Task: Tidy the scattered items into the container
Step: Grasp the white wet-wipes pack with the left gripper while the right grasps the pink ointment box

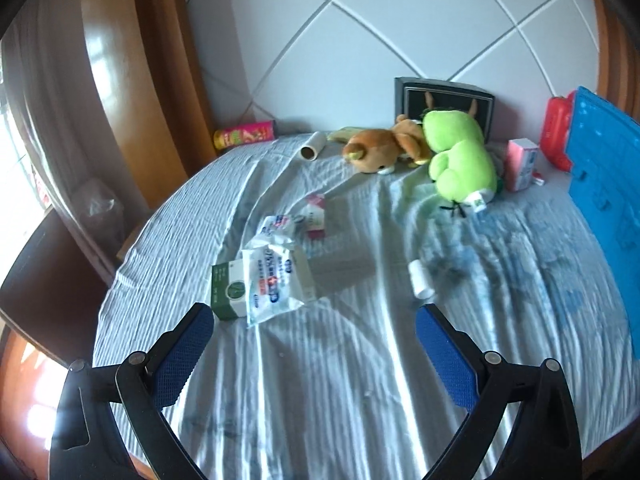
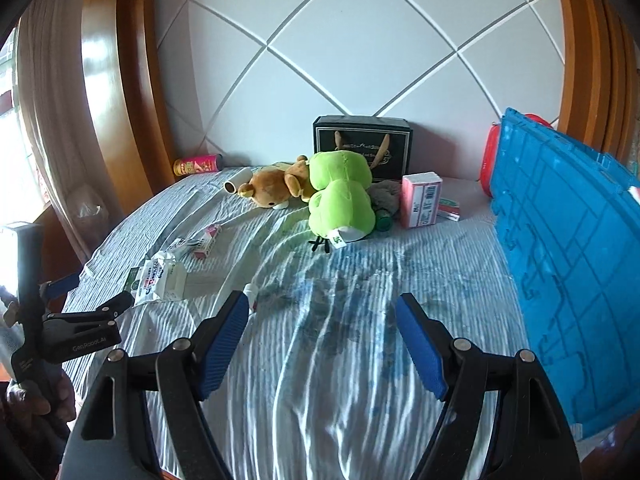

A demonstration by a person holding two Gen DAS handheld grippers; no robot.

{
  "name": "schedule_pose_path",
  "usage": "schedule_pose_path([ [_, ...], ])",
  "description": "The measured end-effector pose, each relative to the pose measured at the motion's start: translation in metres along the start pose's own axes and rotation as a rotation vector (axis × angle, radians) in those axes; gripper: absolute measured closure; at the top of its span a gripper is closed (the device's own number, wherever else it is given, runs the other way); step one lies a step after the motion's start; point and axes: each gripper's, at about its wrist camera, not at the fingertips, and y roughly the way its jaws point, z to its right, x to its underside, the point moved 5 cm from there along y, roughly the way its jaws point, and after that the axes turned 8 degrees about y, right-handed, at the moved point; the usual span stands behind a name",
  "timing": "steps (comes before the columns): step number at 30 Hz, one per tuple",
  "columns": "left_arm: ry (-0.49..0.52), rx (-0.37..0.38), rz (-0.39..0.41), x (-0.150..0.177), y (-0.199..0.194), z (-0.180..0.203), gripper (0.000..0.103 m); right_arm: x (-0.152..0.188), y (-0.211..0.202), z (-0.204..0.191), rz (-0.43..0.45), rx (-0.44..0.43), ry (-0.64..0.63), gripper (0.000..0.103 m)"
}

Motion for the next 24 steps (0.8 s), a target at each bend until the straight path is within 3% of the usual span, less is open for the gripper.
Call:
schedule_pose_path([
  [5,-0.012,0.014,-0.062,-0.005,0.058,-0.040,0.001,0.003,0.054,-0.044,-0.067,-0.014,-0.019,0.027],
  [12,-0.027,0.053,-0.133,-0.010,0.119,-0.047,0.001,0.016,0.103,-0.075,-0.143,-0.027,-0.064,0.027],
  [18,-0.021,0.030,-0.177,-0.009,0.151,-0.044,0.001,0.019,0.141,-0.083,-0.196,-0.089,-0.092,0.027],
  [24,-0.008,0.011,-0.185,-0.005,0.166,-0.042,0.001,0.006,0.191,-0.130,-0.228,-0.199,-0.180,0.027],
])
